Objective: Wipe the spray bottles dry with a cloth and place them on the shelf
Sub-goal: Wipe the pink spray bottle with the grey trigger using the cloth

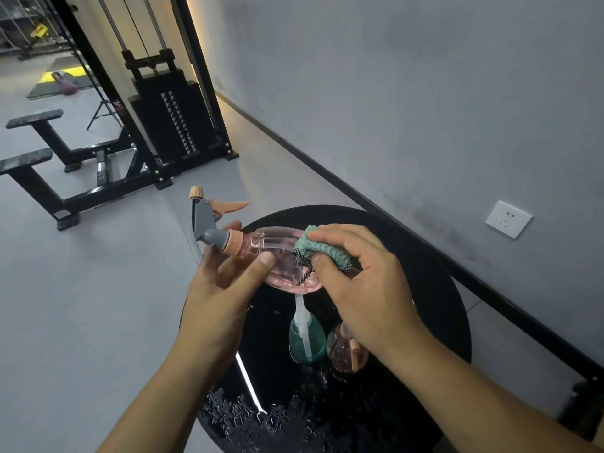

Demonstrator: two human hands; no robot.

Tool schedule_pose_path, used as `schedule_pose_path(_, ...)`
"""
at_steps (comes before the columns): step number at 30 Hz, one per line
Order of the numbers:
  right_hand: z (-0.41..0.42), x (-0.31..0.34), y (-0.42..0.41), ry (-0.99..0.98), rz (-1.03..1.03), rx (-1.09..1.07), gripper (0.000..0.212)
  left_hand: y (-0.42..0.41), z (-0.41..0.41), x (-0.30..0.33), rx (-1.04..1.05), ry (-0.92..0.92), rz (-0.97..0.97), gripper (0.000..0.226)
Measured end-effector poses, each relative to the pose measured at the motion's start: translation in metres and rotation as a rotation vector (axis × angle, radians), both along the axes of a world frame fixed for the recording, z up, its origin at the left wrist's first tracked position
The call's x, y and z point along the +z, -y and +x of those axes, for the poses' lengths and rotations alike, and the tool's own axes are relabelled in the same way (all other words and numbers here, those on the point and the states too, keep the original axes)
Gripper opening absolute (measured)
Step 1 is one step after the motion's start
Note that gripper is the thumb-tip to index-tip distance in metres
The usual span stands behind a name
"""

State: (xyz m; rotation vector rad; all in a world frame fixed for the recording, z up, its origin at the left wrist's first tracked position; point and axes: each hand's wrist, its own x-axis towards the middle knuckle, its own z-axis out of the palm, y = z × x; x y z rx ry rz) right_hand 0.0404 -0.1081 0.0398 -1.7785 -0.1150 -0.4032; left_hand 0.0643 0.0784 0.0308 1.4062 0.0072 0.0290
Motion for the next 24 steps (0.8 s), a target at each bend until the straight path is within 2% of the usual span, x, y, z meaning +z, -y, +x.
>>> schedule_pose_path(3, -0.002, 0.001, 0.001, -0.026, 0.033, 0.013, 0.029, -0.001, 0.003, 0.0, -0.022, -0.021, -0.015, 0.057)
schedule_pose_path(9, -0.008, 0.004, -0.003, -0.096, 0.077, 0.109, 0.027, -0.002, 0.004, -0.001, -0.002, -0.155, -0.147, 0.027)
schedule_pose_path(11, -0.01, 0.005, -0.006, -0.092, 0.068, 0.132, 0.028, -0.001, 0.006, -0.002, 0.01, -0.169, -0.145, 0.03)
schedule_pose_path(14, -0.008, 0.006, -0.002, -0.086, 0.067, 0.111, 0.028, -0.001, 0.007, 0.0, 0.01, -0.152, -0.133, 0.051)
schedule_pose_path(17, -0.004, 0.003, 0.002, -0.073, 0.034, 0.059, 0.028, -0.003, 0.007, 0.004, 0.042, -0.175, -0.202, 0.064)
schedule_pose_path(20, -0.001, 0.0, 0.004, -0.069, 0.008, 0.042, 0.028, -0.005, 0.007, 0.003, 0.067, -0.226, -0.25, 0.058)
schedule_pose_path(24, 0.002, 0.0, 0.006, -0.057, 0.005, 0.029, 0.028, -0.009, 0.005, 0.002, -0.012, -0.323, -0.338, 0.052)
